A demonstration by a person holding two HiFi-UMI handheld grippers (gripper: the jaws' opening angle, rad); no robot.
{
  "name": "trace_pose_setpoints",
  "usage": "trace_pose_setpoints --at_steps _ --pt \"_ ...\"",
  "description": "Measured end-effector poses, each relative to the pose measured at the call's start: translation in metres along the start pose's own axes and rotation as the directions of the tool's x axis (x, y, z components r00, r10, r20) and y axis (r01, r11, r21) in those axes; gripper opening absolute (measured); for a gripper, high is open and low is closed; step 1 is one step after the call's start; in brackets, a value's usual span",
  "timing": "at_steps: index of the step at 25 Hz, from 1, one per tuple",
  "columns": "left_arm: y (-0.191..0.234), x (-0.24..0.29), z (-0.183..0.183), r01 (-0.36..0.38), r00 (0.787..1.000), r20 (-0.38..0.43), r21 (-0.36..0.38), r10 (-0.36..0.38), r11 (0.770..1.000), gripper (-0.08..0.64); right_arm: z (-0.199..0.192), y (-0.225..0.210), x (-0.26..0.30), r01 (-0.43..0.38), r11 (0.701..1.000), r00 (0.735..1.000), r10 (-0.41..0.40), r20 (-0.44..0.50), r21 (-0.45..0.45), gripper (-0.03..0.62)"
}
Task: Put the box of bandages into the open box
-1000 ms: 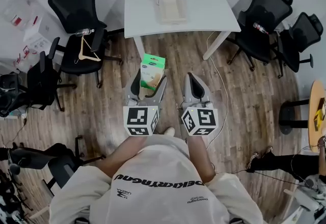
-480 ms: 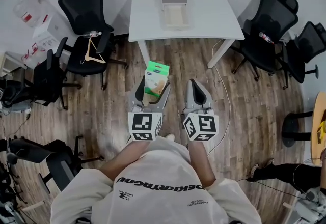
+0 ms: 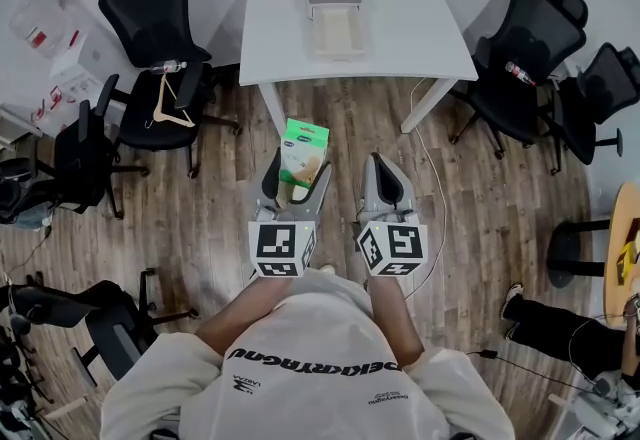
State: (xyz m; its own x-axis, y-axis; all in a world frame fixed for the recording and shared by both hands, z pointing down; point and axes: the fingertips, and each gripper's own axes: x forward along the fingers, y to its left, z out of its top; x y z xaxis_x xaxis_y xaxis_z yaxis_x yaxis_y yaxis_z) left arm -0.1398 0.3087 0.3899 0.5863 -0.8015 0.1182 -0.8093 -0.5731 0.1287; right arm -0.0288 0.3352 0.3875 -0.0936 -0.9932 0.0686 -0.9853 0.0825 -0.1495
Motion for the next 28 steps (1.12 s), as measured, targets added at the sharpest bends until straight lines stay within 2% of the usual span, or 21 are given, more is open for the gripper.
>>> trace_pose_setpoints --at_steps 13,23,28 --pt "0.046 0.132 0.022 0.019 1.0 -0.004 -0.022 -0.019 1.0 0.357 0.017 -0.037 0.131 -0.009 1.0 1.0 0.008 -0.01 -0.024 -0.002" --pt "0.087 0.22 0.051 0.032 0.999 -0.014 -0.042 -0.032 0.999 0.357 0.048 -0.065 0.224 0.031 0.999 1.0 -0.031 -0.006 -0.035 -0.002" --pt "0.109 0.257 0.057 0.039 0.999 -0.025 -0.056 -0.04 0.998 0.357 0.052 -0.071 0.268 0.039 0.999 0.999 -0.039 -0.017 -0.037 -0.002"
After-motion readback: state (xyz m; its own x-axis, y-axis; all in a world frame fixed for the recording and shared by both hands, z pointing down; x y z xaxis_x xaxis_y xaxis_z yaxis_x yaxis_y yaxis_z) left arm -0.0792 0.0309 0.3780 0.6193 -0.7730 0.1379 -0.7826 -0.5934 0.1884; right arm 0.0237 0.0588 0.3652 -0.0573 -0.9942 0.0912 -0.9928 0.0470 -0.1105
